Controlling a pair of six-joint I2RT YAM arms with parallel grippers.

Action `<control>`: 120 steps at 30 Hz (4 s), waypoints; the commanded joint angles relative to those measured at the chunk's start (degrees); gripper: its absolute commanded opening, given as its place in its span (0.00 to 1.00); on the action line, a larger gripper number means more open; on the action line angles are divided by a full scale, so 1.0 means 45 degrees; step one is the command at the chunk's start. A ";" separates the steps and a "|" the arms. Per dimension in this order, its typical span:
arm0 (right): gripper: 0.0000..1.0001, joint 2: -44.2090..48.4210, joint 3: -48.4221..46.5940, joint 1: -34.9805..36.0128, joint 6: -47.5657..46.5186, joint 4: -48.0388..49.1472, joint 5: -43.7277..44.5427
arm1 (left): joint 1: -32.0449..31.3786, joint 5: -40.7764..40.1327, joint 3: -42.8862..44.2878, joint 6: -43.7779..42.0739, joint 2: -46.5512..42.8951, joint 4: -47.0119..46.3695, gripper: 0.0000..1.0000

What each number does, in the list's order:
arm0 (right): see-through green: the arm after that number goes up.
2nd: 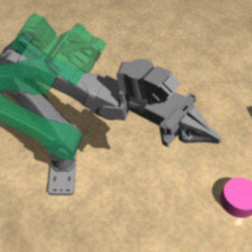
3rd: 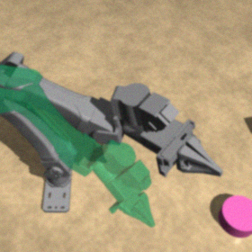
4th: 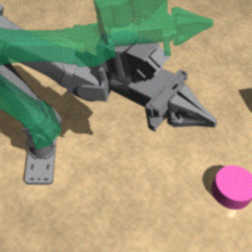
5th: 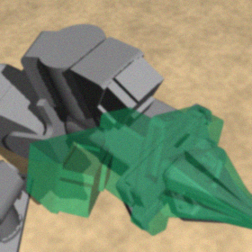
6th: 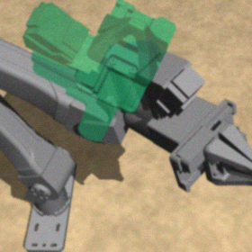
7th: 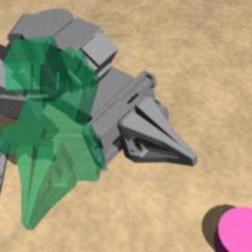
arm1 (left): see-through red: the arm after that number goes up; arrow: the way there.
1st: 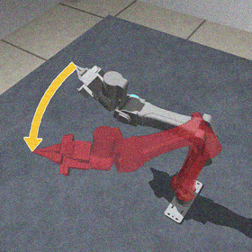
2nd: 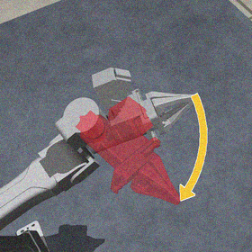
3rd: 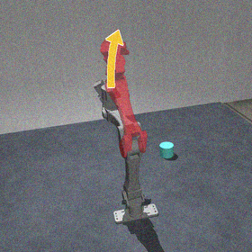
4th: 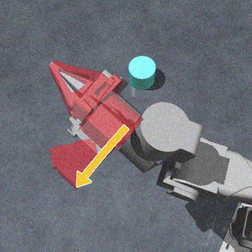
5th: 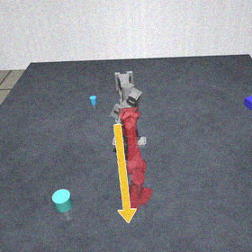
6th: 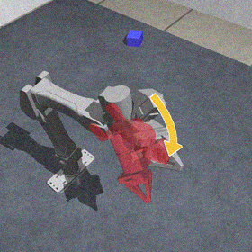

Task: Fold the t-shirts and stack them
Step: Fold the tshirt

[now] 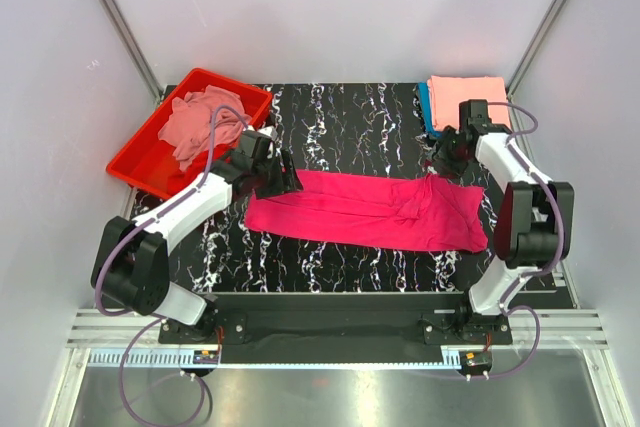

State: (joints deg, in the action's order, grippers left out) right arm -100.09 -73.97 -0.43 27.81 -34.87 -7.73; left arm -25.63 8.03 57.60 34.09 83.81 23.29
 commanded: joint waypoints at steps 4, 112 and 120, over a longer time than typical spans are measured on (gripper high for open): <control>0.56 0.2456 0.1435 0.0719 0.3153 -0.2096 0.1678 | -0.0145 -0.0164 0.0051 -0.0016 -0.0557 -0.0117 0.67; 0.03 0.4215 0.6518 -0.2933 0.3215 -0.1176 0.4528 | -0.4912 0.0872 0.7297 0.0217 0.9287 -0.4944 0.61; 0.04 0.5952 0.5288 -0.2933 0.2979 -0.1996 0.3555 | -0.4481 0.1476 0.6574 -0.0111 0.6732 -0.4204 0.63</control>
State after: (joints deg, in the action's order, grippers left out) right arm -77.62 -45.91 -13.26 41.36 -42.02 9.37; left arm -45.71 15.22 86.63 35.09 123.28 3.49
